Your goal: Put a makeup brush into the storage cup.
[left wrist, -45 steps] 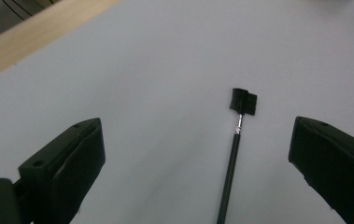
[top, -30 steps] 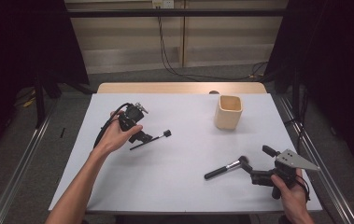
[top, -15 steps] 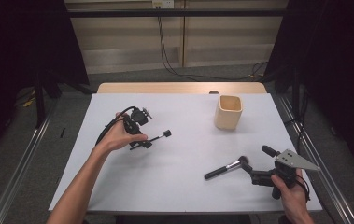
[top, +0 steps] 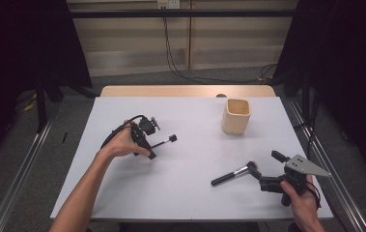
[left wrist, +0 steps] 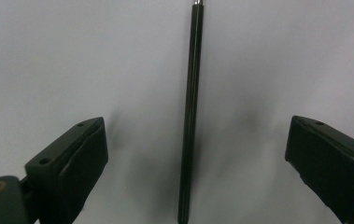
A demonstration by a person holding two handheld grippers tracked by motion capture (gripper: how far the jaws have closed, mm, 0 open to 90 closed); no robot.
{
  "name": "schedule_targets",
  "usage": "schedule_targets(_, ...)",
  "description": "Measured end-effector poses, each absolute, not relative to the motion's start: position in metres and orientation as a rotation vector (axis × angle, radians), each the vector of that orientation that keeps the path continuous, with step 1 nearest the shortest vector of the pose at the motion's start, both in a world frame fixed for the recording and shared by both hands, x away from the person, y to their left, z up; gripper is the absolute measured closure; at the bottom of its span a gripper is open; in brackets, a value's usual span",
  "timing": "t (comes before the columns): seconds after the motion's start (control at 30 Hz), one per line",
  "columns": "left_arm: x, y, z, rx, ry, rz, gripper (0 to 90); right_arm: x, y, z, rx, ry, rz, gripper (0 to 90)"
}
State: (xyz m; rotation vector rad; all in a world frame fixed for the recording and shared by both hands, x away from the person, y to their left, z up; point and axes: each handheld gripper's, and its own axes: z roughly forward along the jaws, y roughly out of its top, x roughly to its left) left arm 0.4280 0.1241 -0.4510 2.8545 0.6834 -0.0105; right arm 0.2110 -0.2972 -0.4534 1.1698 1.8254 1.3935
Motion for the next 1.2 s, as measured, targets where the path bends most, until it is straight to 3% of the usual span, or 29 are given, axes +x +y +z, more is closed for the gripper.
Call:
schedule_targets(0.37,0.43,0.122,-0.454,2.917,0.638,-0.007,19.8,0.211,-0.296,-0.453,1.165,1.829,1.39,0.0)
schedule_targets(0.57,0.431,0.12,-0.451,2.962,0.608,-0.032,35.7,0.211,-0.297,-0.454,1.162,1.833,1.39,0.0)
schedule_targets(0.83,0.433,0.112,-0.448,3.044,0.56,-0.063,46.6,0.21,-0.297,-0.454,1.161,1.83,1.39,0.0)
schedule_targets(0.97,0.435,0.114,-0.447,3.052,0.559,-0.083,60.4,0.21,-0.297,-0.454,1.163,1.829,1.386,0.0)
schedule_targets(1.2,0.436,0.114,-0.446,3.073,0.567,-0.089,72.7,0.209,-0.297,-0.454,1.164,1.83,1.384,0.0)
